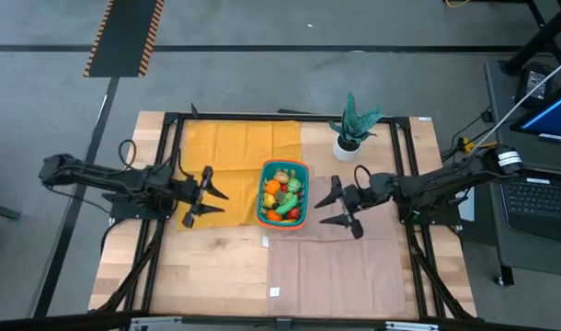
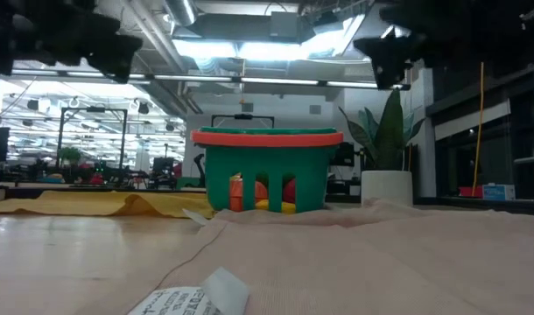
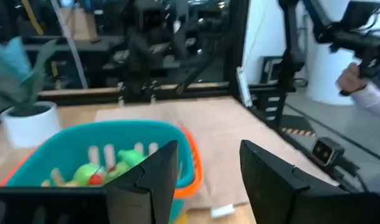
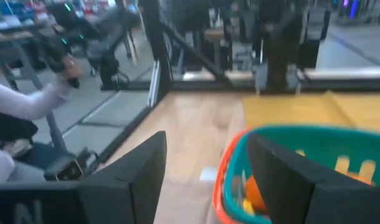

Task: Pick and placing Produce into tupperware
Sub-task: Return to Home Position

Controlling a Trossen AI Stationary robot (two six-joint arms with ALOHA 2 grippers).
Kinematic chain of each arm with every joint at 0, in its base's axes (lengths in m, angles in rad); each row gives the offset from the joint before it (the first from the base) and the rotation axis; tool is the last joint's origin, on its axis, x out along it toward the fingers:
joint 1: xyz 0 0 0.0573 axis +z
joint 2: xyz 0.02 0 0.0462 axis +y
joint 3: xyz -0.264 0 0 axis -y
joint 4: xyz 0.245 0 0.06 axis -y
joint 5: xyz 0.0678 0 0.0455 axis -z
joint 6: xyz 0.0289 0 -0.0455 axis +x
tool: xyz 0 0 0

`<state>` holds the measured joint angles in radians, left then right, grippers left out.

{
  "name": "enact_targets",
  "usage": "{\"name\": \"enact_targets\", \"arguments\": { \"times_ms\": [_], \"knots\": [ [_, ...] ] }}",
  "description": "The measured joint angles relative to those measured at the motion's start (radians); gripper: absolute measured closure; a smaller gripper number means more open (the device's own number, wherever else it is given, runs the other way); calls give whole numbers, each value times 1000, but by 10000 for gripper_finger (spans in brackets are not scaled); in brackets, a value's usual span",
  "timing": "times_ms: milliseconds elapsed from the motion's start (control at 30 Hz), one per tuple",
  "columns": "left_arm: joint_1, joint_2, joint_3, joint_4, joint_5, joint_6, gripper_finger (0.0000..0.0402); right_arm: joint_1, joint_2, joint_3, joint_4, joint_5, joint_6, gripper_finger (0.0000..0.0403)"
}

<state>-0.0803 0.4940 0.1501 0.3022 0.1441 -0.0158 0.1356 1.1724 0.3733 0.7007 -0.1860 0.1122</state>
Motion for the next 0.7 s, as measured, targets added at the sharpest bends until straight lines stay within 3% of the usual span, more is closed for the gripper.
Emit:
{"name": "enact_targets", "arguments": {
  "times_ms": [233,400,700],
  "knots": [
    [33,-258,-6,-256,-3,25,246,-31,-212,0,-105,-30,-59,178],
    [33,-334,-69,-241,-41,53,252,-48,-427,-41,-194,-45,-118,178],
    [33,-389,-123,-219,-251,104,247,-48,-728,-247,-202,-2,-127,178]
  ]
}}
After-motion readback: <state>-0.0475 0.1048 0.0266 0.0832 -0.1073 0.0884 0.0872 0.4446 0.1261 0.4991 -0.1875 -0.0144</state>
